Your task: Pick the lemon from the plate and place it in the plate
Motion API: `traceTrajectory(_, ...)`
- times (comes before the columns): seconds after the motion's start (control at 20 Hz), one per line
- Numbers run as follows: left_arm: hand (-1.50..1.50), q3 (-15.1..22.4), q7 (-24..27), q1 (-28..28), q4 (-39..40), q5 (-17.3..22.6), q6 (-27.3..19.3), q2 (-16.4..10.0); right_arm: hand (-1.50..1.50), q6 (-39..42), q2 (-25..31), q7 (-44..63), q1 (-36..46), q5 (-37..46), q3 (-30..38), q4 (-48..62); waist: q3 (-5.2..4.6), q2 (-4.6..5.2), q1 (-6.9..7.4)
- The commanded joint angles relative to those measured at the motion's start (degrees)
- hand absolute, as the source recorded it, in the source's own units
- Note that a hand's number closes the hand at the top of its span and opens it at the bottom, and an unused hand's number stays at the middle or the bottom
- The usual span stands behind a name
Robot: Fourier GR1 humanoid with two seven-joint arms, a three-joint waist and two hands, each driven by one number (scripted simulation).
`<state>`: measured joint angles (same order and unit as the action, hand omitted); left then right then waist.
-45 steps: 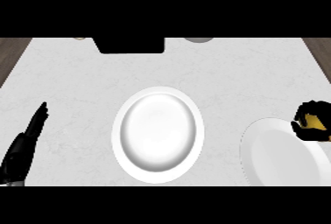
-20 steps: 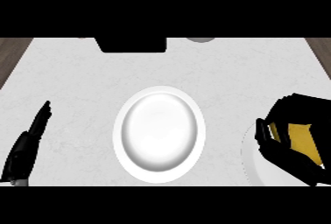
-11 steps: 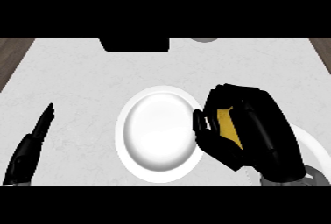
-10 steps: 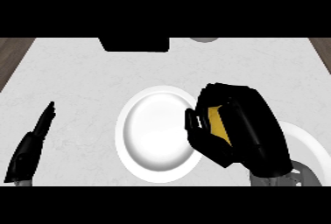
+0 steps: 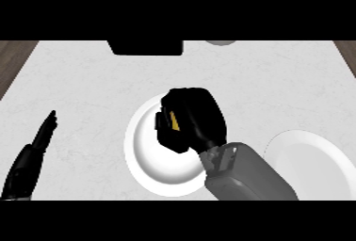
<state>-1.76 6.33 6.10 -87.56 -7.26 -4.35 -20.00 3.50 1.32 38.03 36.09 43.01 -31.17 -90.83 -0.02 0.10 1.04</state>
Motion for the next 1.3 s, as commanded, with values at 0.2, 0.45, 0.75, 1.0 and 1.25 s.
traceTrajectory(0.2,0.0,-1.08,0.39,0.66,-1.65,-0.03,1.47,-0.66,1.5,-18.44,-1.29,0.49,-0.61,-8.87,-5.18,14.58,0.03,0.1,0.6)
traceTrajectory(0.45,0.0,-2.41,1.35,-1.28,1.44,0.67,2.84,-0.09,-1.5,-26.87,-1.31,3.09,6.26,-15.22,-11.74,24.49,0.02,0.08,0.5)
traceTrajectory(0.75,0.0,-2.65,-1.14,-1.9,0.03,-0.63,1.88,-0.01,-1.5,-35.52,-1.32,-5.91,1.59,-16.37,-5.0,17.66,0.09,-0.15,-0.87)
traceTrajectory(1.0,0.0,-3.52,1.81,-1.54,3.45,-0.84,2.05,0.45,-1.5,-41.02,-0.5,-7.06,1.22,-16.56,1.99,17.19,0.03,-0.1,-1.07)
traceTrajectory(1.25,0.0,-2.78,1.61,-2.49,3.62,-1.93,1.32,1.77,-1.5,-38.37,4.73,-15.59,-6.15,-27.79,10.29,9.87,0.07,0.04,-1.34)
